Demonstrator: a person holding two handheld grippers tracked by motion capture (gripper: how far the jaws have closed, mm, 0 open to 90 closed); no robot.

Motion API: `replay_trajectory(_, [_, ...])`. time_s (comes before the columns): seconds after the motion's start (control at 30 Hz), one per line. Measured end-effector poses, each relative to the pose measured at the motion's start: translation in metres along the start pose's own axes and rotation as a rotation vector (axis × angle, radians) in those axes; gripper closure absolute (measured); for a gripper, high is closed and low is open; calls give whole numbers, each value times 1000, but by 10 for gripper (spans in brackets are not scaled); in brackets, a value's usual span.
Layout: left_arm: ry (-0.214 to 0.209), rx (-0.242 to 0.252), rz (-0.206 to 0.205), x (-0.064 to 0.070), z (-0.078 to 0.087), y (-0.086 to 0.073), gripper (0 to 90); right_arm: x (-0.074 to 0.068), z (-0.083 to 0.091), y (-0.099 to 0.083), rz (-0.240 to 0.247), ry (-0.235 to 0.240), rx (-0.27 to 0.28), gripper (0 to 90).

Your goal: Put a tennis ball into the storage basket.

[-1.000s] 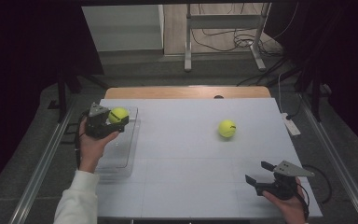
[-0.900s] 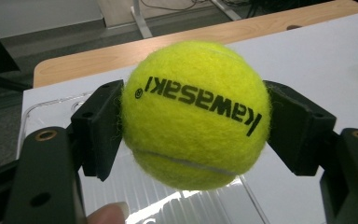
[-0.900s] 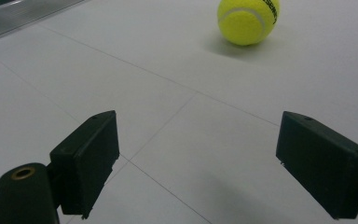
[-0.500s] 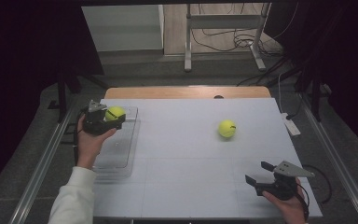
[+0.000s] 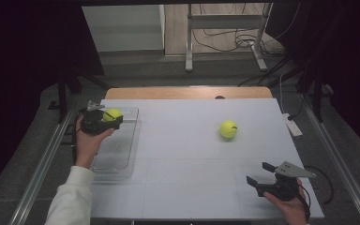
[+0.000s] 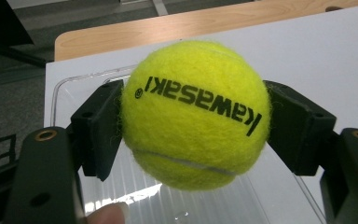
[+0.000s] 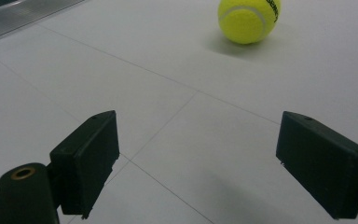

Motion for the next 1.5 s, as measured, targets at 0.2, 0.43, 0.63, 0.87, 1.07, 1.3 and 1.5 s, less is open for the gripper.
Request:
replay_trajectory(0.2, [6, -16, 3, -4, -3, -1, 269, 0, 0, 0, 1, -1, 0, 134])
replay_trajectory(0.43, [21, -34, 9, -8, -6, -3, 269, 0, 0, 0, 2, -1, 1, 134])
replay_trajectory(0.63, [32, -55, 13, -12, -11, -4, 269, 1, 0, 0, 2, -4, -2, 134])
replay_trajectory(0.87, [46, -85, 14, -17, -19, -7, 269, 0, 0, 0, 2, -2, -1, 134])
replay_trajectory(1.07, [53, -114, 15, -21, -25, -10, 269, 1, 0, 0, 3, -4, -2, 134])
replay_trajectory(1.3, [53, -137, 12, -21, -32, -11, 269, 1, 0, -1, 2, -2, -2, 134])
replay_trajectory(1.5, [58, -170, 7, -21, -41, -14, 269, 0, 0, -1, 3, -3, -5, 134])
Point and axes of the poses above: each handheld gripper's, and its own axes: z roughly backward along the jaws, y roughly out of its top, x roughly to its right, the point moved 3 cm from there along -z, roughly forward along the jaws, and after that the axes turned 2 degrees about -z, right-handed, at the moved point
